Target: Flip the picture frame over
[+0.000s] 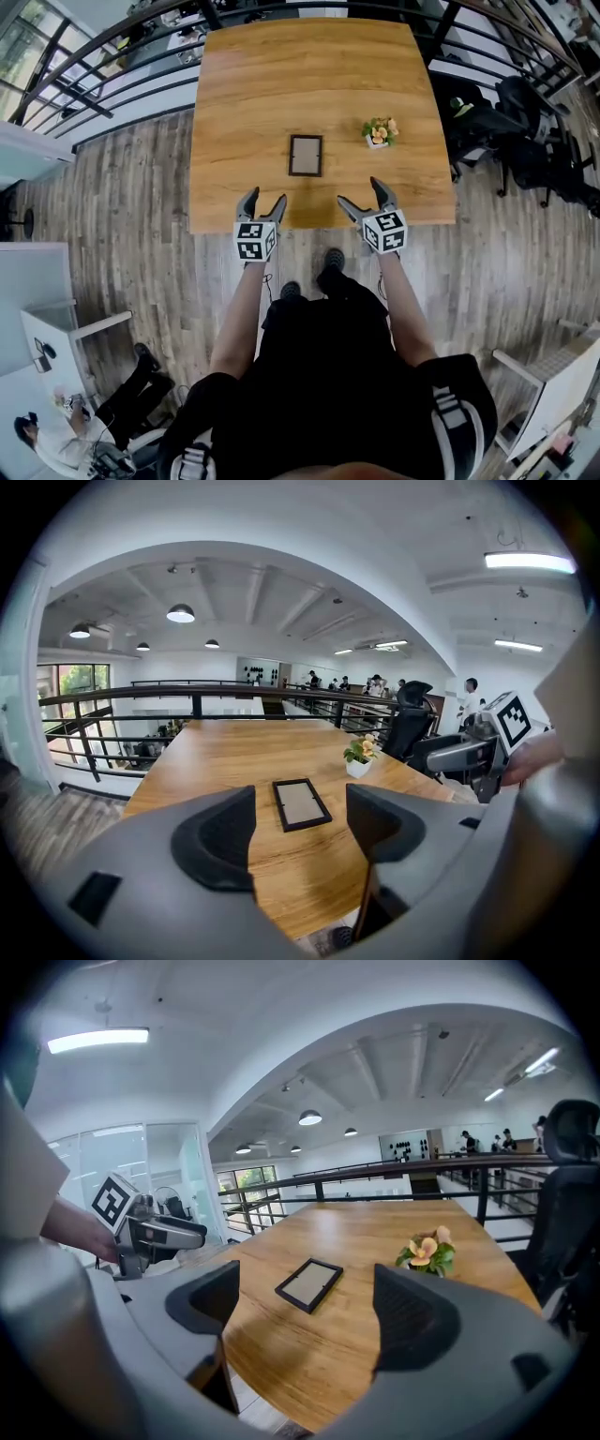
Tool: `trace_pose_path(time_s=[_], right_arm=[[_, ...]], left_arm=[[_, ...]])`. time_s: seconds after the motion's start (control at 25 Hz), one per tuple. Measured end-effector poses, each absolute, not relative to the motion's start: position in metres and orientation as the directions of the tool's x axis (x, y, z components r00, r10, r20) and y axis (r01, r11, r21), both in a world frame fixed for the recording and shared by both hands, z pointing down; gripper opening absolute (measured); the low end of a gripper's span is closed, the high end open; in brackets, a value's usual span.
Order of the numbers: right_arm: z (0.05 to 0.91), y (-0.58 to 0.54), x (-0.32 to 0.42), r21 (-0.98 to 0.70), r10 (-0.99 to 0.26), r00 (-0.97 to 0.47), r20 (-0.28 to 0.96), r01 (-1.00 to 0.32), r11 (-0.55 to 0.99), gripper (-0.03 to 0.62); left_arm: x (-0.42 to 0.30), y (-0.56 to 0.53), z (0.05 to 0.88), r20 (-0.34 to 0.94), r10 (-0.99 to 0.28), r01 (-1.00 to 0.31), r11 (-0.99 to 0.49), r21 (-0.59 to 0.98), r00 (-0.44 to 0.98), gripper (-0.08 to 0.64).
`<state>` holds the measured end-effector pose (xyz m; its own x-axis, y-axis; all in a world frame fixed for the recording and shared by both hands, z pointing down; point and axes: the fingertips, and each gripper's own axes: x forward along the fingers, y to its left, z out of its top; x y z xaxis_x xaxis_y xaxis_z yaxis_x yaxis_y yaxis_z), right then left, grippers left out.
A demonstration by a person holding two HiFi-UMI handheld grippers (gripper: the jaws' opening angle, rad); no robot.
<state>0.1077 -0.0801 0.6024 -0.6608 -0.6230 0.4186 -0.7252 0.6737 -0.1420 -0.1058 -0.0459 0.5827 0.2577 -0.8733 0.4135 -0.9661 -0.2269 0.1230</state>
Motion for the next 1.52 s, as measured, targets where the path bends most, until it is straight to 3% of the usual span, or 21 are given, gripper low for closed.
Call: trace_pose_path(time_s=[0.48,1.52], right_arm=[[0.613,-0.103,0.107,-0.156,-0.554,-0.722,0.415,-0.656,0.739,0.44],[0.637,-0.139,0.1,-0.154,-0.504,-0.717,0.48,-0.635,0.757,0.436]], left_arm=[[-0.1,-0.055,0.593,0.431,-0.888,-0.986,-0.125,0.11,0.161,0.316],[-0.105,-0.104,0.642,0.487,-0.857,-0.979,-0.085,0.186,0.167,0.316]])
